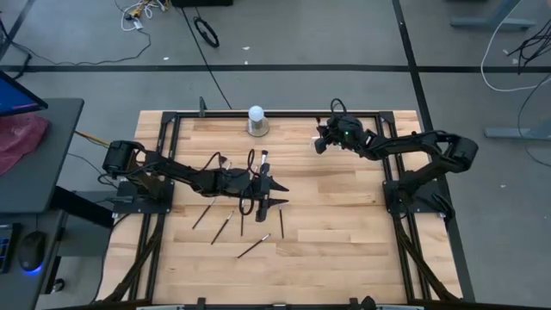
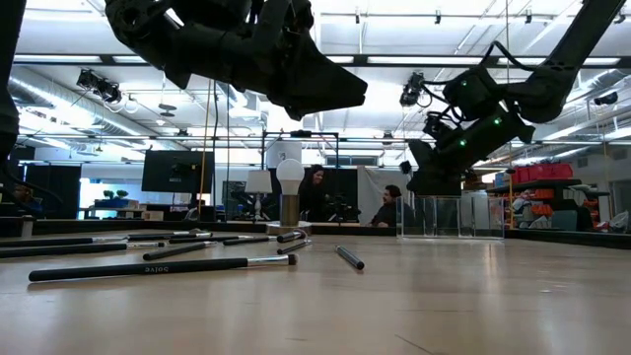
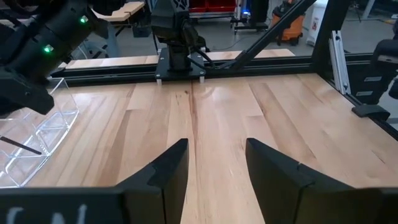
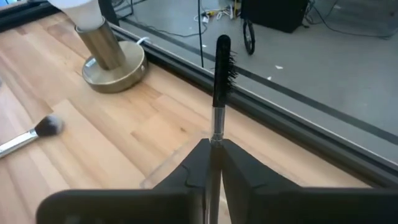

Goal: Put items in baskets/containers
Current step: Put the silver brow brush into the transparent organizer, then put the silver powder brush into the transparent organizer

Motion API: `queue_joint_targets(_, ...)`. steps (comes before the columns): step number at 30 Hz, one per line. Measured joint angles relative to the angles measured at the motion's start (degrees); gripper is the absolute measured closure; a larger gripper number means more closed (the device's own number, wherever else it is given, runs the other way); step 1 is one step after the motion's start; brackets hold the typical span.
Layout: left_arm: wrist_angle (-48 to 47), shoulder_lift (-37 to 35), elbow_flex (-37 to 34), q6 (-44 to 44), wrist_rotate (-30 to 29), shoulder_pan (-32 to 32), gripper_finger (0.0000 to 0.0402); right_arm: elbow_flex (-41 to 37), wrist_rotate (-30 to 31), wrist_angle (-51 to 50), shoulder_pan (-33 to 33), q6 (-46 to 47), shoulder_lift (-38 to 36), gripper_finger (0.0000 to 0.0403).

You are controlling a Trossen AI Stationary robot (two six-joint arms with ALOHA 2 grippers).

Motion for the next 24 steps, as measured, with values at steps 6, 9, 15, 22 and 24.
queue_joint_targets(6, 0.0, 0.0, 0.0, 0.01, 0.0, 0.0, 0.0236, 0.01, 0.2, -1.93, 0.0, -0.02, 0.0, 0.0351)
queue_joint_targets(9, 0.0, 0.0, 0.0, -0.01, 0.0, -0.02, 0.0236, 0.0, 0.52, -1.9, -0.06, -0.02, 0.0, 0.0338)
queue_joint_targets(15, 0.0, 0.0, 0.0, -0.01, 0.0, -0.02, 0.0236, 0.0, 0.66, -1.6, -1.08, -1.68, -0.3, 0.0277)
queue_joint_targets(22, -0.27, -0.01, 0.04, -0.07, -0.01, -0.02, 0.0236, 0.13, 0.61, -1.75, 2.18, -3.26, -8.06, 0.0209)
queue_joint_targets(24, -1.59, -0.59, 0.04, -0.6, -0.61, -0.02, 0.0236, 0.13, 0.59, -2.33, 5.6, -3.74, -11.43, 0.0204)
